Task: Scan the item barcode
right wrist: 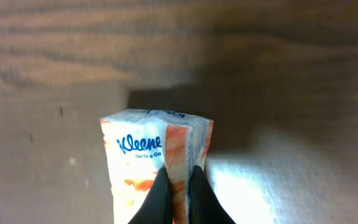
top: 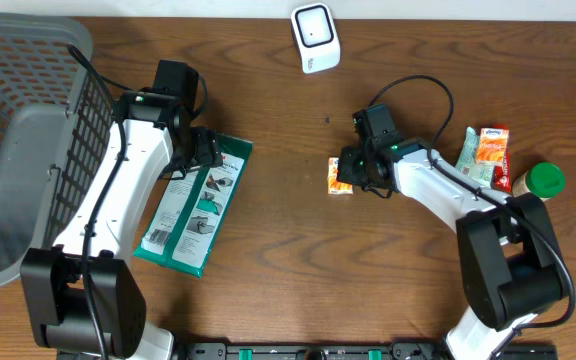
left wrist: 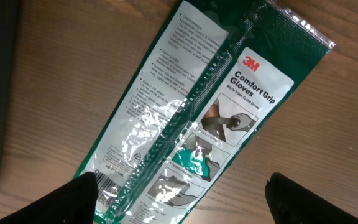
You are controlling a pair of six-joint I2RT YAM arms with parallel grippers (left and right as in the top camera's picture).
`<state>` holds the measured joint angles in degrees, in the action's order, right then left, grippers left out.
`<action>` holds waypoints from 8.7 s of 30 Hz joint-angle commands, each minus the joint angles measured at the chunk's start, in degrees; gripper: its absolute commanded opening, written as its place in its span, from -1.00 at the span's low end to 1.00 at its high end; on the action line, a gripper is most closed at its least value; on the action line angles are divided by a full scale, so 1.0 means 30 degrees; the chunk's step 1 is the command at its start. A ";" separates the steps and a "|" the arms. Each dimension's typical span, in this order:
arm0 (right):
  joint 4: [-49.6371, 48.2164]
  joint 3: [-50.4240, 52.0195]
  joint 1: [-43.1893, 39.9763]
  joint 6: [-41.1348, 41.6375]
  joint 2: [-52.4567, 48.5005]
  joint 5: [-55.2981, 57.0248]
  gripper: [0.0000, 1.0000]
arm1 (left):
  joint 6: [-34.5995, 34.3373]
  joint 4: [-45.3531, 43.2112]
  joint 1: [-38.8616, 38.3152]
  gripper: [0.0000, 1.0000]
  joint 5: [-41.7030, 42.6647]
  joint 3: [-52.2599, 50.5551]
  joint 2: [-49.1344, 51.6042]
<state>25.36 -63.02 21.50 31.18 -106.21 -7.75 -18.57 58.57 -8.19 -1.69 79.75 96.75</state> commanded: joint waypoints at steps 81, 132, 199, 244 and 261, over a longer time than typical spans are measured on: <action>-0.0692 -2.7809 0.2812 -1.6815 -1.6538 1.8076 -0.98 | 0.0029 0.0109 0.0044 0.74 -0.0168 0.0270 -0.0066; 2.2331 -2.2979 -0.5646 -0.5107 -0.2455 1.0382 -0.97 | 0.0029 0.0102 0.0044 0.74 -0.0168 0.0270 -0.0066; 0.4816 -0.7140 -0.1056 -0.5501 -0.2142 -0.9362 0.94 | 0.0029 0.0102 0.0044 0.74 -0.0168 0.0270 -0.0066; 0.5705 -0.4554 -0.0940 -0.7868 -0.2142 -0.7919 0.99 | 0.1625 -0.4197 0.1428 -0.83 -0.4816 -0.3920 0.1909; 0.5756 -0.4554 -0.0933 -0.7854 -0.2142 -0.7956 0.98 | 0.1821 -0.3242 0.1617 -0.83 0.2200 -0.3985 0.5661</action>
<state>42.48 -76.75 19.57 8.47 -112.51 -31.40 -14.48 47.64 -3.33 -7.88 68.60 111.18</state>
